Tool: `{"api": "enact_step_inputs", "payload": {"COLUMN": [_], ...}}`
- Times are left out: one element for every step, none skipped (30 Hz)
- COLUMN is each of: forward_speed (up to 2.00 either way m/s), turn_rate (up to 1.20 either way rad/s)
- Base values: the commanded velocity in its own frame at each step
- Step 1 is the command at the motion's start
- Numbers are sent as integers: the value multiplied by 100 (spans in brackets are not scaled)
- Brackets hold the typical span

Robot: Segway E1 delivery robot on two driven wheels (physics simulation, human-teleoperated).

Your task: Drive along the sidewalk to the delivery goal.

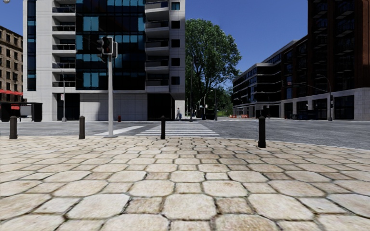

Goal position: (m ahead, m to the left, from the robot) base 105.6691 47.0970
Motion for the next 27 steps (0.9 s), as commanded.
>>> {"api": "enact_step_inputs", "payload": {"forward_speed": [200,200,200,200,200,200,200,200,200,200,200,200,200,200,200,200,200,200,200,200,200,200,200,200,200,200,200], "turn_rate": [0,0,0,0,0,0,0,0,0,0,0,0,0,0,0,0,0,0,0,0,0,0,0,0,0,0,0]}}
